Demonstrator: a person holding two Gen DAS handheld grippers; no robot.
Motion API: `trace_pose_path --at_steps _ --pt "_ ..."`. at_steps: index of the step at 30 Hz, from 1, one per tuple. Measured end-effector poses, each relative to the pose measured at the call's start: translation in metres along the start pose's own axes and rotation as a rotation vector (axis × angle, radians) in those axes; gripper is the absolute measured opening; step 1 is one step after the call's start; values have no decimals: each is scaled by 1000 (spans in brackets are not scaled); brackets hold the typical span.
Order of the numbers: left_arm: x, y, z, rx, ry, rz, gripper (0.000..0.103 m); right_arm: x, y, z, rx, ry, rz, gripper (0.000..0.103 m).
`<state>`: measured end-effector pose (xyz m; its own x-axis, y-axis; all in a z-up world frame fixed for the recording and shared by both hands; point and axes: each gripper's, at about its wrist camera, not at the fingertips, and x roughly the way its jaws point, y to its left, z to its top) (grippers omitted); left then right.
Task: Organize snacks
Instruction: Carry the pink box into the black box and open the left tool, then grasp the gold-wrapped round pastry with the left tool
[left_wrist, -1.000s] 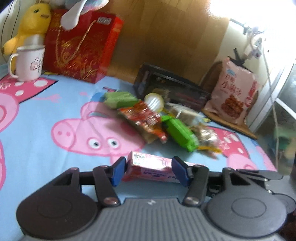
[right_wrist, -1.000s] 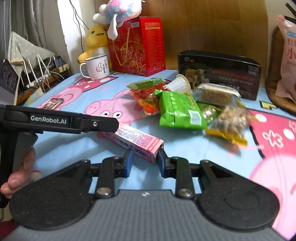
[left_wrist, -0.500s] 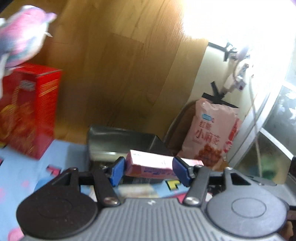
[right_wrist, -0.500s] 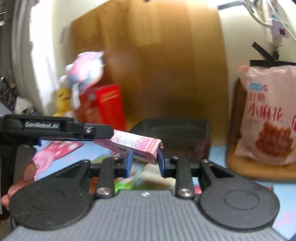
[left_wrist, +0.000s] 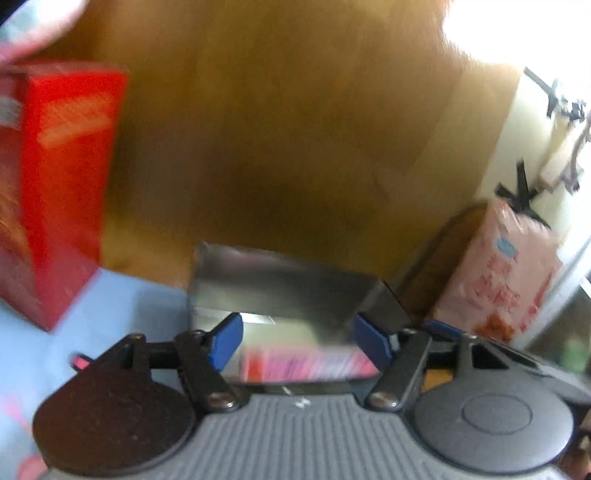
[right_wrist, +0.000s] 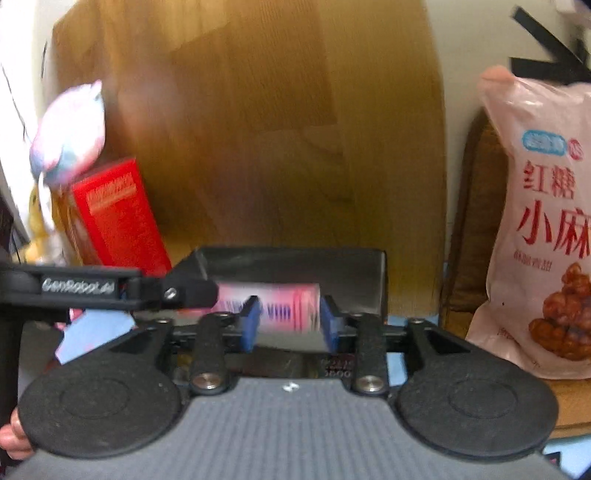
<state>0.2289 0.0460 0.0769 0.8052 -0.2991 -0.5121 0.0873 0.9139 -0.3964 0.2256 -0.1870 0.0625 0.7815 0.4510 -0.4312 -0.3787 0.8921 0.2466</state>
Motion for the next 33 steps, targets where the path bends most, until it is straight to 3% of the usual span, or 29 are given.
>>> trace_pose_path --at_steps 3,5,8,11,15,17,19,21,24,31,33 --pt "-7 14 5 -31 -66 65 73 -5 -25 0 121 -68 -42 54" --pt "0 22 6 -48 -36 115 73 -4 -42 -4 200 -62 -66 55" --pt "12 32 0 -80 27 118 69 8 -61 -17 338 13 -22 56" --pt "19 34 -8 -101 84 69 62 12 -65 -34 432 59 78 60" --pt "16 25 -14 -31 72 122 63 -8 -43 -45 402 59 84 64" --pt "10 27 -13 -46 70 104 65 -16 -39 -50 386 60 106 64" --pt "-6 31 -14 -66 28 105 72 -36 -38 -59 376 16 90 64" --pt "-26 30 -18 -56 -26 110 72 -53 -44 -64 387 -19 78 64" --pt "-49 28 -35 -63 -39 37 72 -62 -51 -85 466 44 158 64" --pt "-45 1 -75 -26 68 -83 68 -22 -51 -108 667 220 269 58" --pt "-35 -3 -85 -17 121 -117 58 -15 -51 -106 709 263 320 48"
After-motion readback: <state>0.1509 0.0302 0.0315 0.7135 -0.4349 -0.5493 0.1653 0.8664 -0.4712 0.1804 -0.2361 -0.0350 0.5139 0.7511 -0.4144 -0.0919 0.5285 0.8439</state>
